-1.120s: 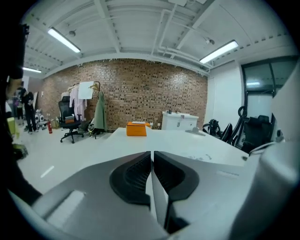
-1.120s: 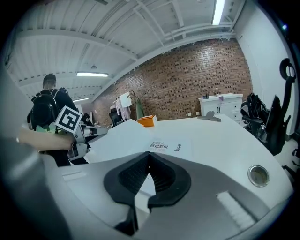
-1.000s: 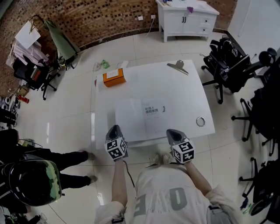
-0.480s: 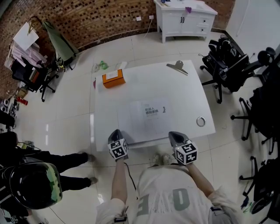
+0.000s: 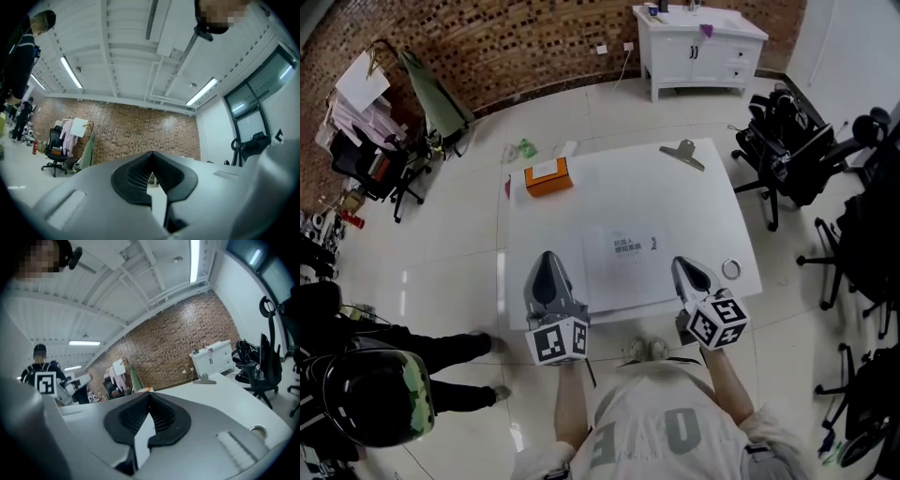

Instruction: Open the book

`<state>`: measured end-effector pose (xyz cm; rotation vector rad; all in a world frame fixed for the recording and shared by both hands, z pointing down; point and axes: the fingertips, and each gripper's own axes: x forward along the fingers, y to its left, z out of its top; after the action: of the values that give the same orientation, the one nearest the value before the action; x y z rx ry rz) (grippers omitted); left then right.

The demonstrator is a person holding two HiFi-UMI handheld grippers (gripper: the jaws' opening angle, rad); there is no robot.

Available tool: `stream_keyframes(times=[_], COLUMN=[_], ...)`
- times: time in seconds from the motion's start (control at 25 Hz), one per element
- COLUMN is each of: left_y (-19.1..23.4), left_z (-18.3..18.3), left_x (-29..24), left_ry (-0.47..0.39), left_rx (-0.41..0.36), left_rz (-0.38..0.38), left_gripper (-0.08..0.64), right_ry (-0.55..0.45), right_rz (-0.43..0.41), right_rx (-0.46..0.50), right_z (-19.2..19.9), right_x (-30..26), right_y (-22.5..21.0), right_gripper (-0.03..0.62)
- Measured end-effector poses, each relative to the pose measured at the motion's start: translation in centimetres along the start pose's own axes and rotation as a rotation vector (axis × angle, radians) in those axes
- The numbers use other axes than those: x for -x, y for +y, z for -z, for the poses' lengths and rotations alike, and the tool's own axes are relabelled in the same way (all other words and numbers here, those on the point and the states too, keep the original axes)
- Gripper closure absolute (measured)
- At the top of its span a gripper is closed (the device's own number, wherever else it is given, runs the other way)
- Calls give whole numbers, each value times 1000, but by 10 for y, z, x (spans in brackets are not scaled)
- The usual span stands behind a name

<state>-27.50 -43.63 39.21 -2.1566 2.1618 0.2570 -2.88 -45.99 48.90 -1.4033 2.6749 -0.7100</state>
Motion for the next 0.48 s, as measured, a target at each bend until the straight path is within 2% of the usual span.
stream_keyframes(times=[0.08,0.16,0.28,0.4,0.48], left_y=[-31,-58,-79,-77,-72], left_z=[-21,-19,-9,-9,-5], left_x=[5,10,9,10,12], left_ry=[-53,-49,-13,-10,1], left_rx=[13,24,29,33,-13], left_rz=[24,77,157,172,176], left_gripper=[540,540,540,540,540], right_ry=[-95,-153,-165,-165,-155], right_rz=[-20,-51,-56,-14,36], right_rx=[-96,-137,-68,-25,-13], right_z=[-34,-55,-65,-60,-52], right_x=[3,5,10,18,20], right_y=[11,26,41,37,27], right_gripper=[588,588,588,588,588])
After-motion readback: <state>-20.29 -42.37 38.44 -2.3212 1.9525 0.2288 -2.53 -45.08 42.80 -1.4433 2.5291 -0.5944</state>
